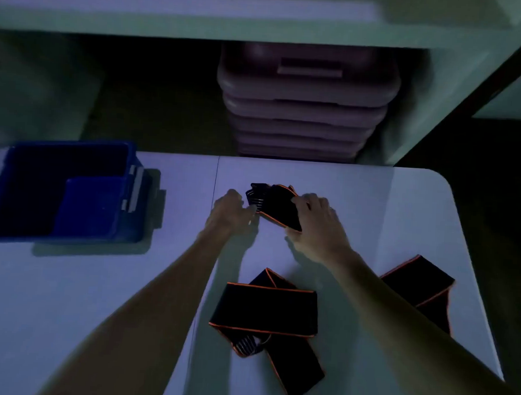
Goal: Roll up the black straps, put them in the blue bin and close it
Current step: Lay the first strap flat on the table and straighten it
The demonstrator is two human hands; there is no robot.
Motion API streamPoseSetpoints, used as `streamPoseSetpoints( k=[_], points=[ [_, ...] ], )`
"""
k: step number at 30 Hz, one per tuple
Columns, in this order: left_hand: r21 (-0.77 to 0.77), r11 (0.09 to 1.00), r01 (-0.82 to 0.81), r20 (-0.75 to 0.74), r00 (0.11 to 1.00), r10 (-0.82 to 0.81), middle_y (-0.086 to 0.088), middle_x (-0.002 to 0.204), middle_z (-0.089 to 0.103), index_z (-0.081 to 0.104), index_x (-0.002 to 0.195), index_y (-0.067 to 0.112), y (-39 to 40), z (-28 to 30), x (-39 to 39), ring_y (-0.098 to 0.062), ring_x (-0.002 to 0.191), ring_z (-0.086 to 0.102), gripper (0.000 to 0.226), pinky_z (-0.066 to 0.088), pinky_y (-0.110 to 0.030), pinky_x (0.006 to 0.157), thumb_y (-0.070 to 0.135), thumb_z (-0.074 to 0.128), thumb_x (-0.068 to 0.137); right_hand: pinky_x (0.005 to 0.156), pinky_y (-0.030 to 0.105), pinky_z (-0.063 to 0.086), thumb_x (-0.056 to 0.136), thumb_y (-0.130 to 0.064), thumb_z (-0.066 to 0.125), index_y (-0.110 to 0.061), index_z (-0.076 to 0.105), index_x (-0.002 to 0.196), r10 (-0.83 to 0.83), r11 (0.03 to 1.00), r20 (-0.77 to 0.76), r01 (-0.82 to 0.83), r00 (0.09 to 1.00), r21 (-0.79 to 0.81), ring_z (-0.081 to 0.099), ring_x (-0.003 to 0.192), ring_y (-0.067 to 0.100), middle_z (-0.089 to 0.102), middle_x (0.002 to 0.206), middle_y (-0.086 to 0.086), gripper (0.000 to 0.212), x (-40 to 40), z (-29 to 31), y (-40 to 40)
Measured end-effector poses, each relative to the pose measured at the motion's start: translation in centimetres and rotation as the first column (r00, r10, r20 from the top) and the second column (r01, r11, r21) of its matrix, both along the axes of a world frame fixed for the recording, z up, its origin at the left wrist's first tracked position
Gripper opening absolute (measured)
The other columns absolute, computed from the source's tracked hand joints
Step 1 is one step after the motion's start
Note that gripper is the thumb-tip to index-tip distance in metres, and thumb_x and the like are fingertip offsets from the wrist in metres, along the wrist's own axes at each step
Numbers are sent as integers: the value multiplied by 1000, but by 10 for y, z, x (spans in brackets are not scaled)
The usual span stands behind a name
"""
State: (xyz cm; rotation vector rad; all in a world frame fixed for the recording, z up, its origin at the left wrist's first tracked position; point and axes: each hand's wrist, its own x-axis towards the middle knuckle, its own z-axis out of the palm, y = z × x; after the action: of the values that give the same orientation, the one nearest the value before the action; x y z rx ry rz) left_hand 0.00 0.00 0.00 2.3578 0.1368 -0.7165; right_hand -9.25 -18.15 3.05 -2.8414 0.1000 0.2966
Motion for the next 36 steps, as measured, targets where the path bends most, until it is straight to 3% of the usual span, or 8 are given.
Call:
streamPoseSetpoints(
  k=[5,8,15,18,21,25,30,36],
  points=[
    [-5,989,-149,-37,988,149,-9,90,66,68,91,9,-17,-10,13,-27,85,64,29,46,-29,69,38,65,87,99,48,44,71,-46,75,-11,34,143,55,994,48,-50,997,-93,42,125,37,40,141,17,89,22,-30,14],
    [-109,968,-225,-11,974,225,-7,73,61,59,68,14,-27,-8,14,-25,73,59,21,42,-27,59,22,65,86,88,47,50,73,-38,74,-12,39,140,48,993,114,-36,992,-109,51,112,36,44,136,17,79,30,-40,12],
    [-582,784,-216,-15,967,255,-12,90,74,68,92,8,-36,36,2,-27,79,72,20,56,-38,69,27,63,93,74,39,52,100,-25,41,-17,57,127,-168,957,232,102,958,271,62,95,30,64,119,10,32,37,-19,4],
    [-652,701,-288,-57,941,333,-15,105,67,59,106,12,-32,39,-7,-31,86,67,12,52,-36,66,13,56,94,54,22,43,103,-23,39,-16,58,93,-411,778,137,269,901,567,57,62,11,62,74,1,22,41,4,-1],
    [-586,793,-164,-66,986,155,-26,124,54,45,124,12,-26,25,-19,-36,104,56,54,52,-35,68,4,65,74,49,20,33,101,-21,46,-18,47,69,-487,611,53,297,872,734,46,49,3,49,58,-5,32,45,34,0],
    [-483,868,115,-10,991,-137,-5,112,66,60,112,29,-24,31,-20,-19,106,65,53,56,-39,86,8,76,66,74,39,57,100,-26,51,-10,67,92,-397,394,-83,251,914,884,71,79,25,72,85,15,24,49,74,11],
    [-444,893,-73,-174,985,-6,-1,110,74,69,111,23,2,51,-39,-13,100,68,37,56,-34,92,23,83,77,94,42,53,100,-20,52,-22,73,95,-341,66,-202,237,918,969,71,95,20,75,96,3,22,53,112,43],
    [-401,885,-237,-229,961,154,-8,102,78,77,106,8,85,60,-79,-18,94,74,36,57,-36,92,33,80,81,91,34,53,101,-18,51,-21,71,97,-299,-60,-268,262,916,963,70,95,14,74,98,0,21,54,125,95]
  ],
)
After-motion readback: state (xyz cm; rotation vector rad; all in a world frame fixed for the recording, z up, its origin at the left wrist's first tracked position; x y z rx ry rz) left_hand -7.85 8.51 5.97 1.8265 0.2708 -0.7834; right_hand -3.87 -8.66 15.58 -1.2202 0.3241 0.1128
